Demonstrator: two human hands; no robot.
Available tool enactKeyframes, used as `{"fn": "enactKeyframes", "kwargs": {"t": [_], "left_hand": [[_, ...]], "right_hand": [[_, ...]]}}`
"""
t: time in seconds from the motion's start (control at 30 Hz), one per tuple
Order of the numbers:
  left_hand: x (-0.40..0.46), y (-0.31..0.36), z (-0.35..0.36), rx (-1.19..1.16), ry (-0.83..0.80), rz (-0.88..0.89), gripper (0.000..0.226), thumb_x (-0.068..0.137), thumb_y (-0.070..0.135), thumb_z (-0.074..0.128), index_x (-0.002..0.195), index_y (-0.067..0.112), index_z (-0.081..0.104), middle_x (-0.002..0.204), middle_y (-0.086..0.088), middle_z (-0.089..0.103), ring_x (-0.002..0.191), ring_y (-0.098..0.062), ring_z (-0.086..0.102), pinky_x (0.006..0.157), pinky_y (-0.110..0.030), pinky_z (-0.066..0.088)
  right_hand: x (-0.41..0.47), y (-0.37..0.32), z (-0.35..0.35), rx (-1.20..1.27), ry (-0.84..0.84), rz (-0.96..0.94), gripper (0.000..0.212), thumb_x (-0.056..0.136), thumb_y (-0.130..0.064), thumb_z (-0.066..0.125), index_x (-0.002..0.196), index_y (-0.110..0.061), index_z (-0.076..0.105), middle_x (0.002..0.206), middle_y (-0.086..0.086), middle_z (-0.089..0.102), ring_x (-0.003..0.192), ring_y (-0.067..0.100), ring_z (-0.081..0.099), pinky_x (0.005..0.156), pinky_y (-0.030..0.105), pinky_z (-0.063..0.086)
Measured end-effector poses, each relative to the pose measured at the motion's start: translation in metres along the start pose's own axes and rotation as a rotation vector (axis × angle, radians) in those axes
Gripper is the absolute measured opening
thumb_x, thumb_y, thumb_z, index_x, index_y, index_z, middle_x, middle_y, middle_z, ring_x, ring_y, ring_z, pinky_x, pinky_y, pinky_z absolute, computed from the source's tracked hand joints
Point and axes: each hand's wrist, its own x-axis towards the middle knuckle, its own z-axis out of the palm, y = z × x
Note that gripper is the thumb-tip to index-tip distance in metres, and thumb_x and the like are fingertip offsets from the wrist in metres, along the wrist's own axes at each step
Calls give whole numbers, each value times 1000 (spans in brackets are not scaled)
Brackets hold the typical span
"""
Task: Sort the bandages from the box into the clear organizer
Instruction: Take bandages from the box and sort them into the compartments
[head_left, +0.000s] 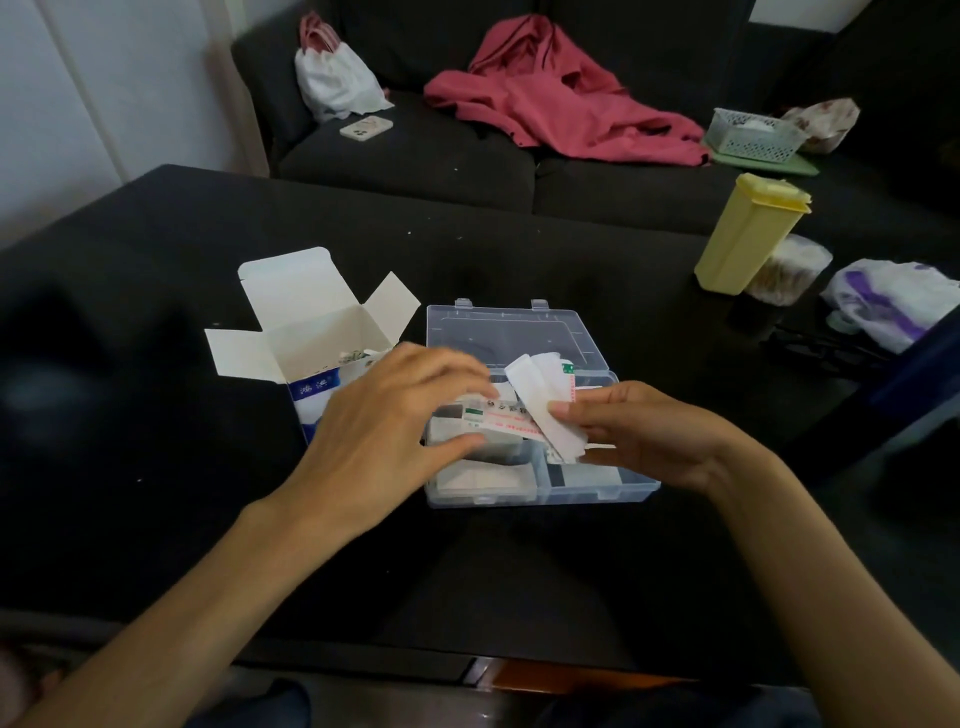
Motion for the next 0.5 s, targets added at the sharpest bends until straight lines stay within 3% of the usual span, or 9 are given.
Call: {"fn": "enactKeyframes", "kwargs": {"t": [0.07,0.13,0.2,0.43,0.5], "left_hand": [[-1,3,-2,-59,12,16,31,77,45,58,101,31,72,99,12,69,89,4,54,75,-20,49],[0,4,-1,-164,-35,-133,29,77,46,56,99,34,72,90,20,64,79,10,53,73,-10,42],[3,-1,2,-249,-98,-264,20,81,40,62,99,37,70,91,24,62,83,9,55,74,-7,40],[3,-10,11,-162,-341,-350,13,82,41,66,95,39,65,92,19,69,81,6,60,82,-25,53],[3,-7,11,-103,-388,-325,12,82,44,65,92,39,65,93,18,69,81,6,60,81,-23,53]], "right_hand": [[0,0,2,32,-6,20,13,79,-20,67,87,-9,71,94,7,70,90,17,65,76,28,55],[-1,-1,0,70,31,13,12,81,-19,67,87,-9,70,91,6,71,87,16,66,74,28,56],[-2,-2,-5,119,104,-6,11,82,-18,66,87,-9,70,89,6,70,83,15,67,70,26,57],[-3,-1,-9,129,195,-28,12,83,-18,66,92,-10,68,87,4,69,79,14,66,64,24,58],[-3,-2,-8,130,198,-36,12,82,-18,66,91,-10,68,88,5,69,80,15,66,64,24,58]]}}
